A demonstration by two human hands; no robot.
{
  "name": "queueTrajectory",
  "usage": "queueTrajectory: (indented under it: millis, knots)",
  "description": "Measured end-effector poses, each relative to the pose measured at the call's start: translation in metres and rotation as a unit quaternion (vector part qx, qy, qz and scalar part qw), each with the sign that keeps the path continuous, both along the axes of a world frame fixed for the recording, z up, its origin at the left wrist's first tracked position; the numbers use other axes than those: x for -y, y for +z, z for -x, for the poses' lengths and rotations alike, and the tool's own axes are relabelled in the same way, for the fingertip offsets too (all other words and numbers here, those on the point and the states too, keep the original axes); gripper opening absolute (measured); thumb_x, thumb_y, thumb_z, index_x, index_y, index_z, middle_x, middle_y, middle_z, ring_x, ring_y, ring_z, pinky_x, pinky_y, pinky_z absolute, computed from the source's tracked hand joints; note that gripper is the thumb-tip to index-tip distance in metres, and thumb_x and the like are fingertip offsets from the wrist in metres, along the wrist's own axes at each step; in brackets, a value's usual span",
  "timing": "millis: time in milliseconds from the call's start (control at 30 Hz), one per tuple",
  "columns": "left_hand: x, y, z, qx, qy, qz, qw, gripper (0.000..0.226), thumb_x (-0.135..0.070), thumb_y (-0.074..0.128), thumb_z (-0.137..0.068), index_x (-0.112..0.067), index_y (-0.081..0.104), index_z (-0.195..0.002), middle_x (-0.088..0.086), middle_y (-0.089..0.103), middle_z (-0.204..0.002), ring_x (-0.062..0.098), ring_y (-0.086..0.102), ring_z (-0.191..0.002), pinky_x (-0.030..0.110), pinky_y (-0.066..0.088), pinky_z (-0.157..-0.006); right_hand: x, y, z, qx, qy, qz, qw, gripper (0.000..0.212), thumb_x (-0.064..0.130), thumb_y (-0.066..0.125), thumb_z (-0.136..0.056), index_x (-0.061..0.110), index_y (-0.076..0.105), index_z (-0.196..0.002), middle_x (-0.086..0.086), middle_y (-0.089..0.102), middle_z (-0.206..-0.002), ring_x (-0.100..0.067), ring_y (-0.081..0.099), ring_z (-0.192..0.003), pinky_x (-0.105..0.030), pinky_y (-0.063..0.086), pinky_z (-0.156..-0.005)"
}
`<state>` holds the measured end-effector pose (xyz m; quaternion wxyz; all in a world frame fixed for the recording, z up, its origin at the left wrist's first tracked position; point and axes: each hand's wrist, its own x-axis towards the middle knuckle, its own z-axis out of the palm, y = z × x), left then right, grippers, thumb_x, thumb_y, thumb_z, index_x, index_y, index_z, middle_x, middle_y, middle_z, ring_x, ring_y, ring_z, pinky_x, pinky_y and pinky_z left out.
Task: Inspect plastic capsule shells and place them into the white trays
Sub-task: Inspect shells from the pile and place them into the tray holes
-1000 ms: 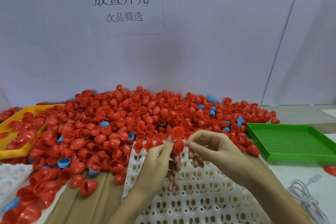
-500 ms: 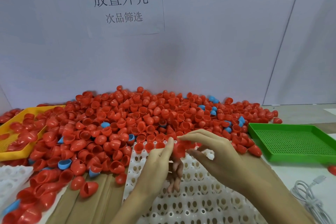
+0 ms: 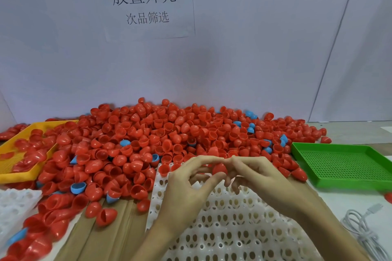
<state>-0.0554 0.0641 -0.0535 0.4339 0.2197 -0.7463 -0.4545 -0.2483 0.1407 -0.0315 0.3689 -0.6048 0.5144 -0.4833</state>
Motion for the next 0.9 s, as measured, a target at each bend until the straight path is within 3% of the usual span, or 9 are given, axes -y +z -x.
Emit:
queueTrajectory:
  millis: [100,200,333,433,567,633,767,900]
  knots:
    - [0.001,0.001,-0.001,-0.02,0.001,-0.013,1.0,0.031,-0.021,0.075,-0.095,-0.031,0.077,-0.124,-0.014,0.079,-0.111,0.008,0.075,-0.104,0.019,0.058,-0.09,0.002,-0.001,0.0,0.054,-0.04,0.017,0.998,0.021,0.022,0.058,-0.107,0.015,0.068,-0.125,-0.016,0.077,-0.098,-0.032,0.076,-0.088,-0.034,0.06,-0.074]
    - [0.001,0.002,0.0,-0.031,-0.011,-0.035,0.999,0.031,-0.016,0.074,-0.095,-0.029,0.077,-0.124,-0.009,0.08,-0.108,0.011,0.077,-0.1,0.022,0.059,-0.09,0.004,-0.005,0.001,0.049,-0.039,0.036,0.997,0.028,0.019,0.069,-0.101,0.017,0.053,-0.123,-0.018,0.076,-0.088,-0.036,0.077,-0.078,-0.033,0.06,-0.066]
    - [0.0,0.0,0.001,-0.008,-0.064,-0.042,0.997,0.029,-0.016,0.075,-0.096,-0.034,0.071,-0.118,-0.005,0.077,-0.106,0.019,0.075,-0.104,0.027,0.058,-0.094,0.005,-0.01,0.006,-0.053,-0.033,0.069,0.996,0.019,0.025,0.069,-0.102,0.022,0.059,-0.118,-0.014,0.076,-0.082,-0.031,0.076,-0.068,-0.03,0.057,-0.056]
    - [0.0,-0.002,0.0,-0.016,-0.077,-0.058,0.995,0.032,-0.014,0.075,-0.096,-0.033,0.06,-0.117,-0.002,0.076,-0.105,0.02,0.074,-0.104,0.026,0.057,-0.093,0.006,-0.013,0.009,-0.073,-0.043,0.08,0.993,0.023,0.031,0.069,-0.1,0.026,0.06,-0.121,-0.011,0.076,-0.08,-0.029,0.075,-0.064,-0.03,0.057,-0.053]
    - [0.001,-0.005,0.002,0.011,-0.069,-0.063,0.996,0.034,-0.022,0.076,-0.096,-0.041,0.055,-0.116,-0.008,0.076,-0.111,0.016,0.074,-0.104,0.028,0.058,-0.092,0.008,-0.015,0.016,-0.124,-0.043,0.078,0.988,0.013,0.022,0.066,-0.103,0.026,0.065,-0.115,-0.007,0.076,-0.079,-0.027,0.075,-0.063,-0.029,0.058,-0.054]
    - [0.0,-0.007,0.003,0.049,-0.061,-0.062,0.995,0.031,-0.034,0.075,-0.096,-0.046,0.054,-0.115,-0.016,0.073,-0.116,0.009,0.071,-0.106,0.025,0.058,-0.087,0.008,-0.013,0.025,-0.142,-0.077,0.075,0.984,0.013,0.015,0.067,-0.102,0.026,0.067,-0.11,-0.006,0.077,-0.079,-0.024,0.076,-0.063,-0.029,0.06,-0.057]
    - [0.001,-0.015,0.001,0.198,-0.057,0.036,0.978,0.016,-0.052,0.066,-0.098,-0.046,0.059,-0.111,-0.03,0.061,-0.118,-0.005,0.061,-0.108,0.019,0.051,-0.085,0.006,-0.013,0.057,-0.219,-0.206,0.083,0.95,0.016,0.011,0.069,-0.099,0.026,0.069,-0.105,0.003,0.076,-0.073,-0.012,0.073,-0.059,-0.026,0.06,-0.06]
    - [0.0,-0.02,0.003,0.266,-0.072,0.093,0.957,0.01,-0.053,0.063,-0.1,-0.044,0.065,-0.105,-0.027,0.057,-0.117,-0.008,0.055,-0.105,0.014,0.041,-0.087,0.009,-0.026,0.073,-0.289,-0.257,0.066,0.92,0.015,0.013,0.071,-0.099,0.026,0.071,-0.106,0.007,0.07,-0.066,-0.005,0.067,-0.058,-0.022,0.058,-0.063]
